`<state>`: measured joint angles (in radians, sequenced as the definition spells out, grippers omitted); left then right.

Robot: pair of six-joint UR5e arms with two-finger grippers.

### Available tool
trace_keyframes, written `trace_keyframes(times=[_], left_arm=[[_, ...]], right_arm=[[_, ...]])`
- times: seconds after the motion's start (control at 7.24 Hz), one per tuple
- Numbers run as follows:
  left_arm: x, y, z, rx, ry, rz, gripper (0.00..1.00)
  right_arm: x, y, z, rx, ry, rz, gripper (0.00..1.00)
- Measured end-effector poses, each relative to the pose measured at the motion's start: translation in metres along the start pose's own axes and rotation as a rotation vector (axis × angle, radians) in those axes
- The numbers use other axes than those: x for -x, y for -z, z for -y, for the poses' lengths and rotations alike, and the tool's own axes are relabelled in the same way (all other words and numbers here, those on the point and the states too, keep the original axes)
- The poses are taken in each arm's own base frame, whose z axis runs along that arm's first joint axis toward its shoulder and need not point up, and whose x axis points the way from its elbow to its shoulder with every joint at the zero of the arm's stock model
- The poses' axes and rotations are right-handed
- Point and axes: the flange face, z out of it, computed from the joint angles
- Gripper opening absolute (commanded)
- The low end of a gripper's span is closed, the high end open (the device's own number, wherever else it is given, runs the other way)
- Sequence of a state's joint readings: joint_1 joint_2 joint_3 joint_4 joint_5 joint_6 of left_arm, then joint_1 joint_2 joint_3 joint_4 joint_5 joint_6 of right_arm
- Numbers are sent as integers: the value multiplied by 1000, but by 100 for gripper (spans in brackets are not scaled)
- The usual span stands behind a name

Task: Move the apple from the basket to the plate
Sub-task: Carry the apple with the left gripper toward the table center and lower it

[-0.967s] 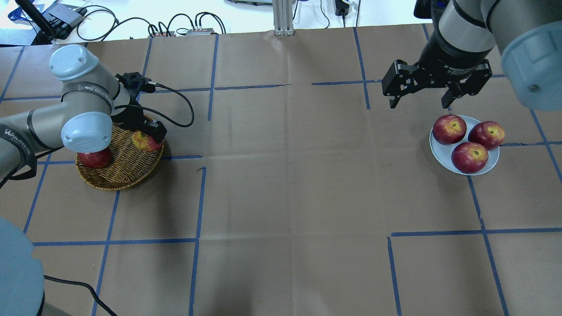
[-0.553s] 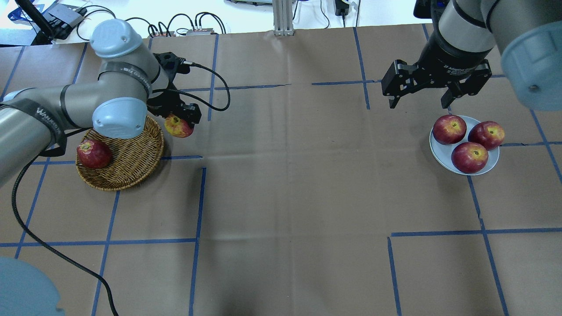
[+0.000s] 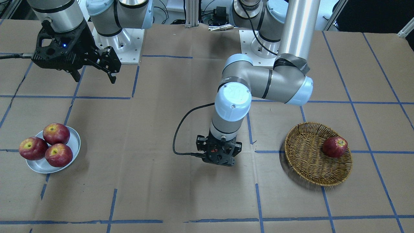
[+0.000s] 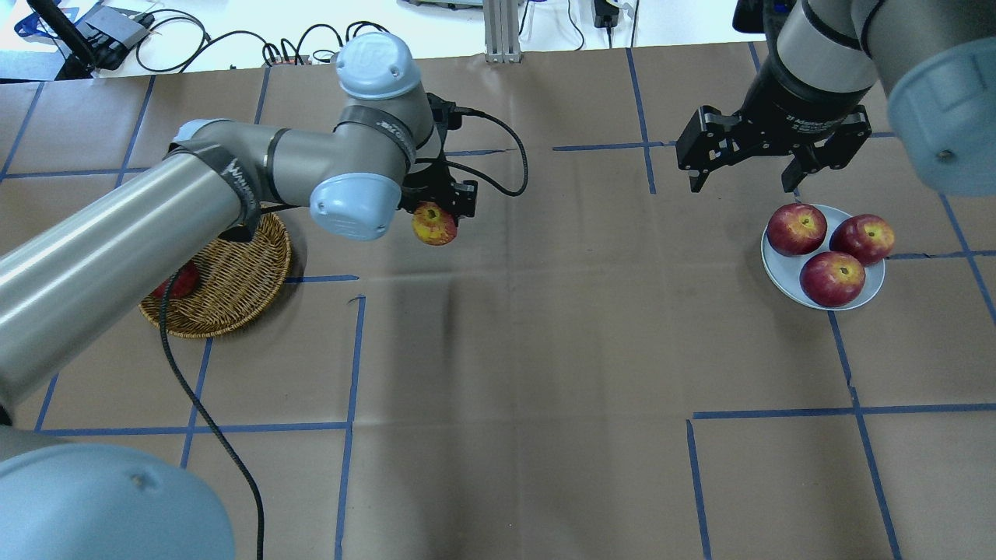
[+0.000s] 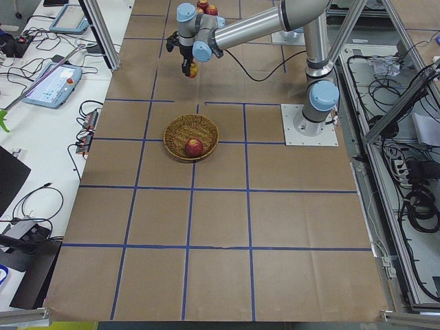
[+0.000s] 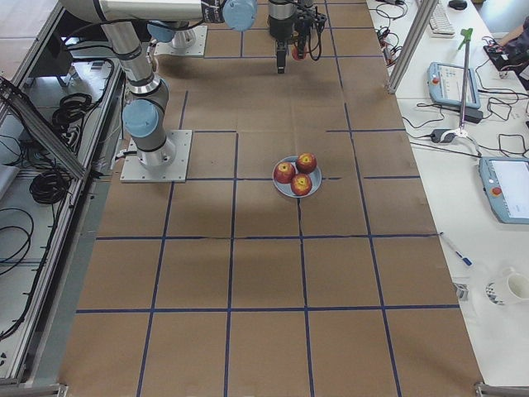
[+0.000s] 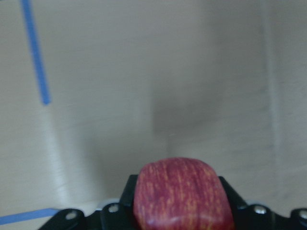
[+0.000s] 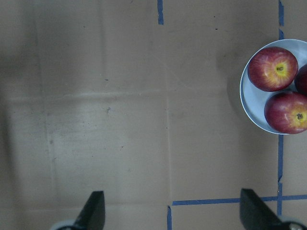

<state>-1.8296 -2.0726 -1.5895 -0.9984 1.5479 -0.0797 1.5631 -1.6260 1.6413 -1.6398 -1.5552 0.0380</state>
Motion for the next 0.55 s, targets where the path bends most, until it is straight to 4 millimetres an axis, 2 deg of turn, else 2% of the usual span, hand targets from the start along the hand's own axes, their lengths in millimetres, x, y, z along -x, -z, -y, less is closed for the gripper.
trace_keyframes(times=[0.28, 0.41, 0.55], left_arm=[[-58, -27, 14, 9, -29, 3, 45], [-72, -37, 14, 17, -40, 7, 48], [-78, -45, 12, 29, -45, 11, 51]], right_arm=[[0, 0, 0, 0, 0, -1, 100], [0, 0, 0, 0, 0, -1, 100], [0, 0, 0, 0, 0, -2, 100]])
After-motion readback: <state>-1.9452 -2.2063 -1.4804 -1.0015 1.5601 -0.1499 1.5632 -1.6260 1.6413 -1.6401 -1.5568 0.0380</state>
